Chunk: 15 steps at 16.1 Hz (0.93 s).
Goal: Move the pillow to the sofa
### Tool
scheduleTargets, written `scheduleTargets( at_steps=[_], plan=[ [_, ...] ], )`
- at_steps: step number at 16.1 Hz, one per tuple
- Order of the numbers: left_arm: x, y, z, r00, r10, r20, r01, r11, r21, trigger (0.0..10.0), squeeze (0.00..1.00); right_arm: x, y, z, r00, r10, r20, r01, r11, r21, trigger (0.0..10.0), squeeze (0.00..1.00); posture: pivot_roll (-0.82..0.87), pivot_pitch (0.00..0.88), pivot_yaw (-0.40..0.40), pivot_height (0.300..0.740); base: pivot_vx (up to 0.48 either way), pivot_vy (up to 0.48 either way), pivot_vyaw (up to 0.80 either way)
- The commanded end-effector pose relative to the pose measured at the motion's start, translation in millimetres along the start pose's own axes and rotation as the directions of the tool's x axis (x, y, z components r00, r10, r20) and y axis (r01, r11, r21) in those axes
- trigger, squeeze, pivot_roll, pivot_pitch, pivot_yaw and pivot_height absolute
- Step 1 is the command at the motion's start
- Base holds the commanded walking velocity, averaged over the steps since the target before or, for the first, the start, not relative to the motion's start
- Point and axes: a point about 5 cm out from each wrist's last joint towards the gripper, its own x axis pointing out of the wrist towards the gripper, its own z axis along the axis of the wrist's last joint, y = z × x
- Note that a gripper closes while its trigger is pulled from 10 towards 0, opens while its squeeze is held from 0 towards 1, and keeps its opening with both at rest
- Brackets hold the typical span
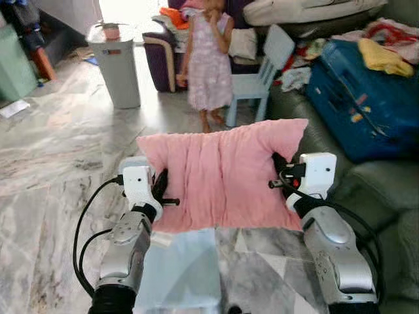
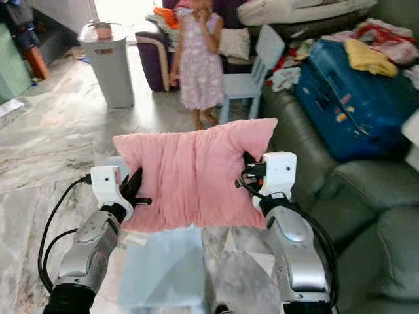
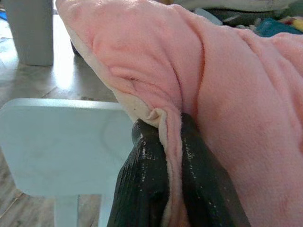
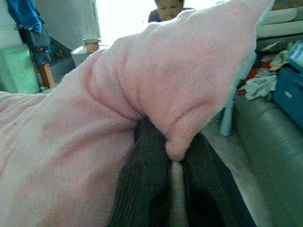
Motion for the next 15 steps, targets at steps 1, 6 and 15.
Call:
scheduleTargets(
  at_steps=[1, 6, 15],
  plan=[
    [1.8, -5.9, 4.6, 1.0, -0.023, 0.014, 0.023, 1.0, 0.0, 10.0, 0.0, 0.0, 1.1, 9.0, 0.999, 0.011, 0.034, -0.011, 1.0, 0.0, 10.0, 0.0, -0.16, 0.0, 0.012, 0.74, -0.281, 0.0, 0.0],
    [1.8, -7.1, 4.4, 1.0, -0.025, 0.011, 0.025, 1.0, -0.002, 10.0, 0.0, -0.1, 0.8, 9.6, 0.999, 0.009, 0.032, -0.009, 1.0, 0.0, 10.0, 0.0, -0.16, 0.0, 0.013, 0.74, -0.281, 0.0, 0.0],
    [3.6, -7.3, 6.0, 1.0, -0.026, 0.01, 0.026, 1.0, -0.006, 10.0, 0.0, 0.4, 1.1, 10.0, 0.999, 0.006, 0.033, -0.006, 1.0, 0.003, 10.0, 0.0, -0.16, 0.0, 0.021, 0.74, -0.282, 0.0, 0.0]
  ],
)
